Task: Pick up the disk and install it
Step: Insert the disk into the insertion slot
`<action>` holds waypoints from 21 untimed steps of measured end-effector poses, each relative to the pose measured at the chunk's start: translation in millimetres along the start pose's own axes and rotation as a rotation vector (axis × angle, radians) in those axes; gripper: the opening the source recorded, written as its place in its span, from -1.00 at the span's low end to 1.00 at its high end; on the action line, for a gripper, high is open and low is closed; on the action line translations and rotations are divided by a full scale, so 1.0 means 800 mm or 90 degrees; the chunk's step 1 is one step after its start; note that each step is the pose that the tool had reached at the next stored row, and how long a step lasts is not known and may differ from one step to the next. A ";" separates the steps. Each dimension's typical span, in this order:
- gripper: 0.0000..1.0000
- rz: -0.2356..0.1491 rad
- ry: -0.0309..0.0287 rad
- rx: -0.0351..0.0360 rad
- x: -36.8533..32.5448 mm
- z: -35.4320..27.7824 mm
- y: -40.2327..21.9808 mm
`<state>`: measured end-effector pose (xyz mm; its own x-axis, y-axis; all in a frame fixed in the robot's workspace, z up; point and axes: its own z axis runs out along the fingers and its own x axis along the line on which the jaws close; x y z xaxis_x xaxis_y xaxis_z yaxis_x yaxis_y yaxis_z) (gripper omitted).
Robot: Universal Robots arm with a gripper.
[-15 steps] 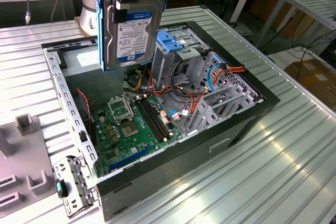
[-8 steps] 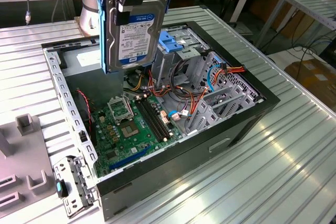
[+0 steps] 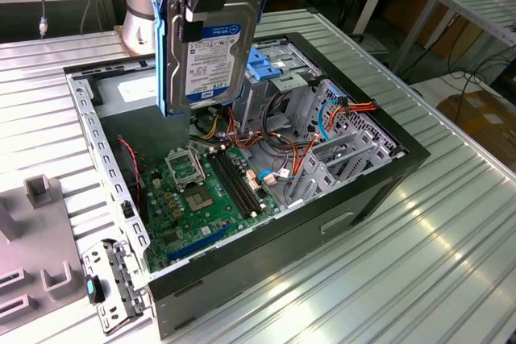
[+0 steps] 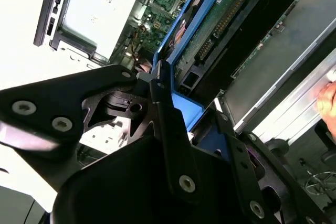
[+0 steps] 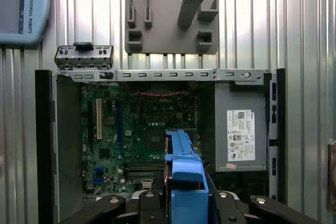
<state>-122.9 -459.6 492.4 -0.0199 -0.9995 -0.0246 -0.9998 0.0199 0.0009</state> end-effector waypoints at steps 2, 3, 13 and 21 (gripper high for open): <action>-0.26 0.000 0.0000 0.0000 0.0020 0.0000 -0.0005; -0.26 0.000 0.0000 0.0000 0.0031 -0.0001 -0.0009; -0.26 0.000 0.0000 0.0001 0.0117 -0.0002 -0.0035; -0.26 0.000 0.0000 0.0000 0.0253 -0.0007 -0.0062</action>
<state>-118.3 -480.0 492.4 -0.0200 -0.9995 -0.0246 -0.9998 0.0199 0.0009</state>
